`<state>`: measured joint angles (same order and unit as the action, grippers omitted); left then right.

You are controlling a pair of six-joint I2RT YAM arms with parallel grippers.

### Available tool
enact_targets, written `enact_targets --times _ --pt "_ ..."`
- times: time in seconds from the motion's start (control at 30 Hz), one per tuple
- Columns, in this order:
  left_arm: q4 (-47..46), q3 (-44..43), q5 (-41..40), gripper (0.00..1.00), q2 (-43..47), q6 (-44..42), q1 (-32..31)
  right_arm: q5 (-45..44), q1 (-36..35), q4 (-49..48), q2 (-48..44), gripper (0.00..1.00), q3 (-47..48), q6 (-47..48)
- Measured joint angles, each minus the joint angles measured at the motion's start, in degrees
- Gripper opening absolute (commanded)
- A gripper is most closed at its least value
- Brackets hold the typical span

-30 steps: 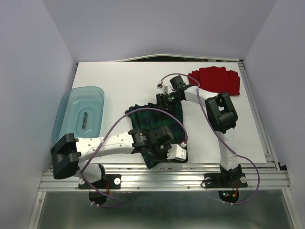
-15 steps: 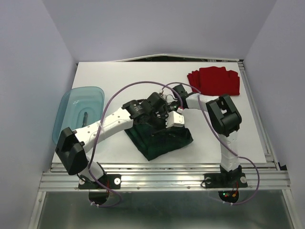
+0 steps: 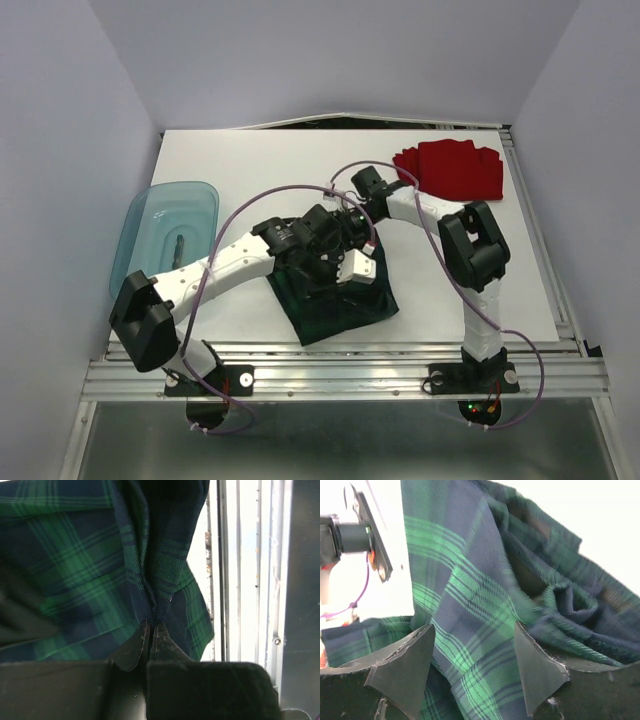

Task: Fold and stack the skirts
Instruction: Fold the skirt

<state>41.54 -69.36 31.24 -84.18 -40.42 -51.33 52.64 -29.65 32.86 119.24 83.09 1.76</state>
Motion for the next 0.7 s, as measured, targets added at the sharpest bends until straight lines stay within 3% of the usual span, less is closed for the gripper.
enact_targets --times 0.3,0.43,0.6,0.7 --pt "1.3 1.5 1.9 0.00 2.5 -1.6 -1.1 -3.8 0.8 2.4 5.8 0.76 22.3 0.0" --pt "1.6 1.6 2.6 0.00 2.5 -1.8 -1.1 -4.2 0.8 2.7 11.5 0.75 26.8 0.9" --pt "1.6 1.5 2.7 0.00 2.5 -2.0 -1.0 -2.3 1.1 5.1 18.1 0.63 27.1 4.2" --pt "1.7 1.5 2.8 0.00 2.5 -2.4 -0.3 -0.6 1.1 5.3 17.6 0.53 24.5 6.1"
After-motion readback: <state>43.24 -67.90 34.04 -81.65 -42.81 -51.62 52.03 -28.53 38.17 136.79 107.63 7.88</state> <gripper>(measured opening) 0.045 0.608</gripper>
